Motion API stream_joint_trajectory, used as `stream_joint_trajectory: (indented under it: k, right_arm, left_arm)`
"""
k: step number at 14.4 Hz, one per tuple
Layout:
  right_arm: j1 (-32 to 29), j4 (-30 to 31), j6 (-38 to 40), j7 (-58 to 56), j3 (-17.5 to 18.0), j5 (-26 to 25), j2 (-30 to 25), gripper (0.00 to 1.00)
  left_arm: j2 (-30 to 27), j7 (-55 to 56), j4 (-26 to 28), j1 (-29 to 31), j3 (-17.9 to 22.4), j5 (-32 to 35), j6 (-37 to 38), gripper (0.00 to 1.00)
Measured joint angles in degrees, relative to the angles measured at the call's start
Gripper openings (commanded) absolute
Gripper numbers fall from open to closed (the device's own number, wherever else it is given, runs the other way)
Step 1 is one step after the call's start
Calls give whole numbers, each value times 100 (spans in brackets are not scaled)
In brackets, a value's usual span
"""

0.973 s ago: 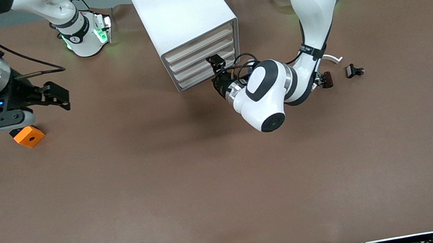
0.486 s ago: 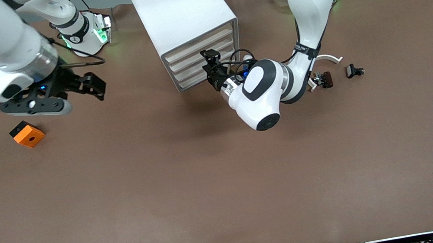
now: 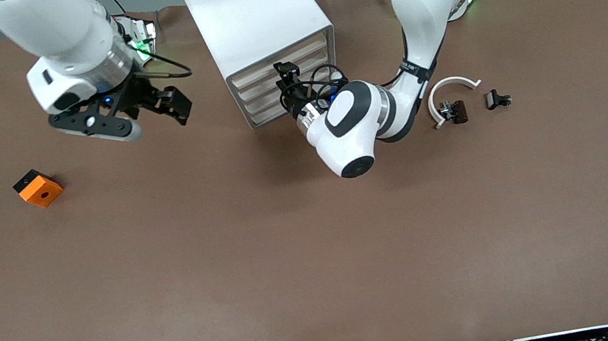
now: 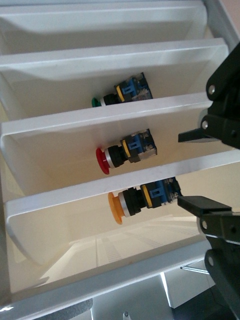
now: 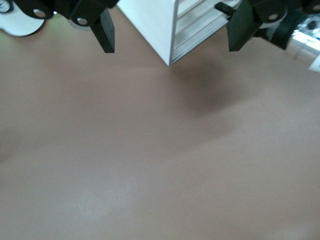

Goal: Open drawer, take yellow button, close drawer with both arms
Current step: 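Pull the drawer open with the left gripper while the right gripper approaches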

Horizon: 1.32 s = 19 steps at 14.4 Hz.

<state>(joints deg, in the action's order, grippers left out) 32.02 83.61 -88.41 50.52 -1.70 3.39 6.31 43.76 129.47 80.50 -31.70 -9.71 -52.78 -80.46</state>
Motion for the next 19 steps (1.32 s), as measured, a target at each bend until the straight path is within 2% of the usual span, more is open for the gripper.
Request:
stream_joint_trajectory:
  k: [2,6,8,15,19]
  right_arm:
    - [137,0,-12,205,0,1,1,100]
    - [153,0,-13,247,-24,53,8,100]
    - [155,0,-12,247,-24,85,17,100]
    - [188,0,-13,247,-19,97,33,100]
    - [266,0,-13,358,-18,101,49,100]
  left_arm:
    - [7,123,57,-60,-2,0,11,47]
    - [46,316,90,-113,-1,0,11,22]
    - [73,376,90,-114,-1,0,11,13]
    - [85,705,85,-53,7,-50,69,11]
    - [85,763,49,214,21,-50,69,11]
